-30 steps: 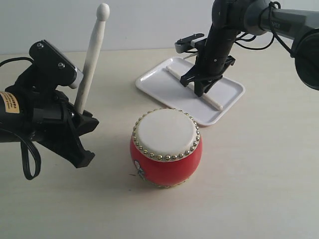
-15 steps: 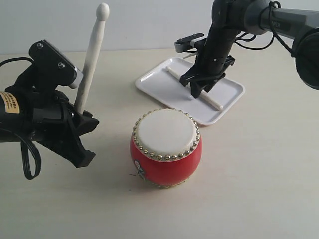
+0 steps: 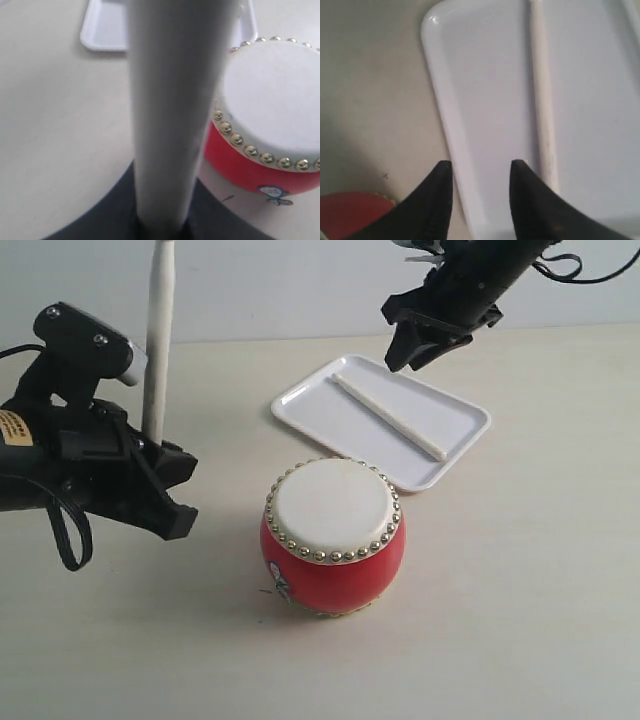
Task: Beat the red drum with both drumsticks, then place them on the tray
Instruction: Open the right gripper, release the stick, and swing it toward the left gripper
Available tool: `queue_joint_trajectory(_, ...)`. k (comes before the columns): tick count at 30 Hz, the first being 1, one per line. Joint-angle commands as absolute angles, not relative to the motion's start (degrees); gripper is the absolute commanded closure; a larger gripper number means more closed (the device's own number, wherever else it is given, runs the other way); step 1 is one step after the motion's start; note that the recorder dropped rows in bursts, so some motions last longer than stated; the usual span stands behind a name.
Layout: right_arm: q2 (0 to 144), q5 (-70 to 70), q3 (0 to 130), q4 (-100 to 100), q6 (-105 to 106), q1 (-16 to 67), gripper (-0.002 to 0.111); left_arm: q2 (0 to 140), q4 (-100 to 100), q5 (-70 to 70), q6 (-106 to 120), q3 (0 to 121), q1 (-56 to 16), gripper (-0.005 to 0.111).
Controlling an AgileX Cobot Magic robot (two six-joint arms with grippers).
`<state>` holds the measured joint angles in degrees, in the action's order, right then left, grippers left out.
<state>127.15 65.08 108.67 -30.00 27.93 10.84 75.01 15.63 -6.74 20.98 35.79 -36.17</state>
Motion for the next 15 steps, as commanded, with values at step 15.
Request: queue_joint_trajectory(15, 98.1, 53.7, 68.9, -66.2, 65.4, 8.7, 0.081, 72.5, 25.6, -18.1, 26.5, 35.9, -35.3, 0.107)
